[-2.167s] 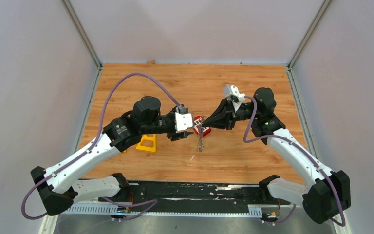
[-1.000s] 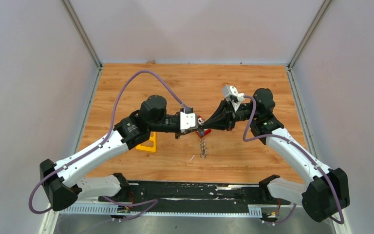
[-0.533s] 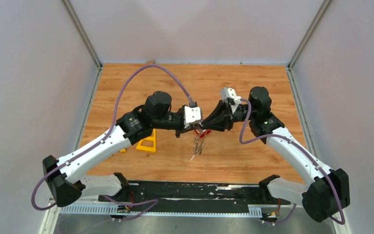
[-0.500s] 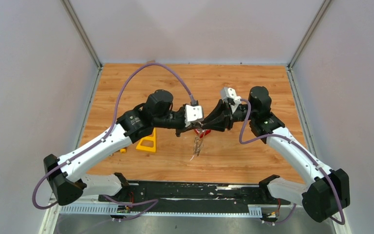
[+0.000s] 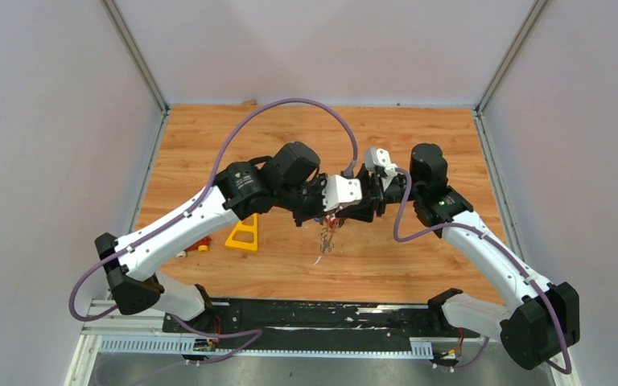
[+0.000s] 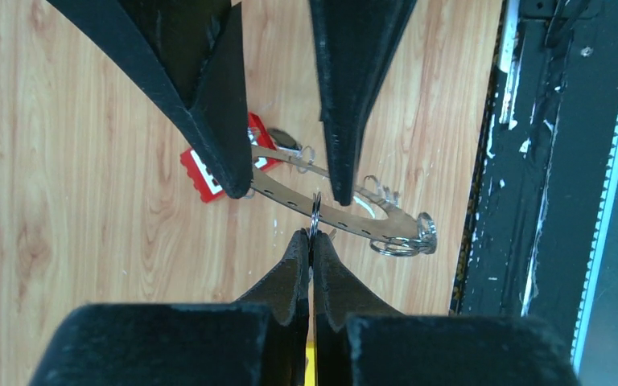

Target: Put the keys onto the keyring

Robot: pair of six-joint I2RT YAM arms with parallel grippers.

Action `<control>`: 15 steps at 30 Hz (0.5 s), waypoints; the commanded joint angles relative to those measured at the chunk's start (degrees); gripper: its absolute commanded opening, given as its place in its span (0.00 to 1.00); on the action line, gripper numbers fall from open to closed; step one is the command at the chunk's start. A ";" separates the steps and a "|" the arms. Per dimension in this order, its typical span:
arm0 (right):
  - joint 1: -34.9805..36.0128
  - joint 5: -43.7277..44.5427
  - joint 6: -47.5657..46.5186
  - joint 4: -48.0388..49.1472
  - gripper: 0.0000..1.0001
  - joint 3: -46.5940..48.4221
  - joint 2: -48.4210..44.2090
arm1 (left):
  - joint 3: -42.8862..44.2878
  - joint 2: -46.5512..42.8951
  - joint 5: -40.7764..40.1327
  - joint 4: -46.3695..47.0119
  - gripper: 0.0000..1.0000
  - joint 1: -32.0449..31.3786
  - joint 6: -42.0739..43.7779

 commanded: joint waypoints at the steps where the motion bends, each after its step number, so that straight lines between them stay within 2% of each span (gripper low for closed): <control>1: -0.10 -2.81 -1.20 0.21 0.41 1.69 -0.73 | 5.24 2.21 -3.35 -4.95 0.00 -0.50 -2.36; 8: 0.39 -5.08 0.45 1.87 0.36 1.28 0.17 | 9.22 5.32 -4.60 -6.18 0.00 -0.58 -5.07; 15: 1.24 -3.18 1.03 2.34 0.34 1.27 1.81 | 10.17 6.07 -1.60 -5.90 0.00 -0.57 -6.67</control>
